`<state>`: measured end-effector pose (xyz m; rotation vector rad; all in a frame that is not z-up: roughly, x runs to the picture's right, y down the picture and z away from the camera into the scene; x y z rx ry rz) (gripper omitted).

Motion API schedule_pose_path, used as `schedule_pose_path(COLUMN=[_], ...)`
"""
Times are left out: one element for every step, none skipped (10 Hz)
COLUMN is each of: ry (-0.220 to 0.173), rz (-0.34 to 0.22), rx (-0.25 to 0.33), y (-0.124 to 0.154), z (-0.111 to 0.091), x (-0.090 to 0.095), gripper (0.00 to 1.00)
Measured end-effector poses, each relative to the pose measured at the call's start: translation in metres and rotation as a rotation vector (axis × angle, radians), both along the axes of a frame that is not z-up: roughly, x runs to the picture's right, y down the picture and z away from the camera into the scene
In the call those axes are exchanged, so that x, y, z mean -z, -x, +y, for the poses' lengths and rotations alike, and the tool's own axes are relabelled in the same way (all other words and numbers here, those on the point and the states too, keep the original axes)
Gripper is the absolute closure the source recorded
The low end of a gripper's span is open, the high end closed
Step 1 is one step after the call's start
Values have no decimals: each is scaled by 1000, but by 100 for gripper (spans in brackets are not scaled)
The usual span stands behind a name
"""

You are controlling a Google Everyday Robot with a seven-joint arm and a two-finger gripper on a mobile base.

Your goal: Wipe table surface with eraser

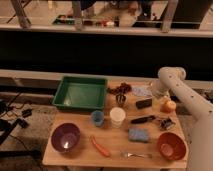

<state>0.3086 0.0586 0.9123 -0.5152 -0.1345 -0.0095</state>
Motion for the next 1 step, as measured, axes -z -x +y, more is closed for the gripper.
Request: schedule_pose_path(ry=[0], rz=[-3], rx=[2], y=[3], z=[-1], x=[-1], gripper=[20])
